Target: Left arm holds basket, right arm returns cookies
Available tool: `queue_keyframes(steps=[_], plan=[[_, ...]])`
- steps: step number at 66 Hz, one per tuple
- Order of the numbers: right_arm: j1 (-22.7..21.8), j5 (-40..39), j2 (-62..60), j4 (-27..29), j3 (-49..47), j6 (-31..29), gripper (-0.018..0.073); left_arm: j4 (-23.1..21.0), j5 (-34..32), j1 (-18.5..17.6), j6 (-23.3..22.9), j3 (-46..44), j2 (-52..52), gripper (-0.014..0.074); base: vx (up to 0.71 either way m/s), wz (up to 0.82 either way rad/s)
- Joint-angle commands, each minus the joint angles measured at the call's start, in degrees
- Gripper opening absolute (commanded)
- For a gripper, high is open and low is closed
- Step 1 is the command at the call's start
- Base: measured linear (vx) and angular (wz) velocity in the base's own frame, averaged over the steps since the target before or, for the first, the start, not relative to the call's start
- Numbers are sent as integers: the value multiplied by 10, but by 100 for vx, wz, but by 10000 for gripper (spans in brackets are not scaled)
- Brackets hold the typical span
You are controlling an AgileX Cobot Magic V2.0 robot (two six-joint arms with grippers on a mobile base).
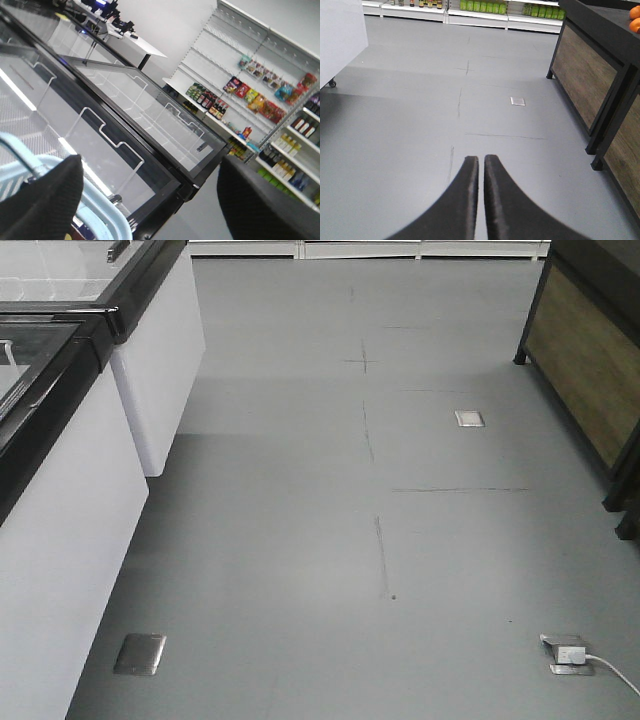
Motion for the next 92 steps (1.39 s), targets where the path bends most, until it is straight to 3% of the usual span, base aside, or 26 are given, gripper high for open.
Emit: queue_keyframes(steps=[1,20,29,34,42,54,92], plan=[[-3,-41,-7,-5,9,-5,4,-1,-19,17,-82,-19,-6,523,0,0],[-3,-41,-7,-5,9,-5,4,-1,60,57,-224,-19,-4,523,0,0],[-3,-41,-7,-5,9,-5,4,-18,51,57,-300,4,-4,523,0,0],[-3,-40,-7,-5,9,-5,4,-38,13,57,-334,35,-4,523,0,0],[-3,-41,-7,-5,9,-5,4,-62,-60,57,-338,85,-4,523,0,0],[-3,-41,-7,-5,9,-5,4,-62,-216,57,-338,136,-3,523,0,0],[-3,-41,-7,-5,9,-5,4,-62,-278,57,-358,141,75,523,0,0]])
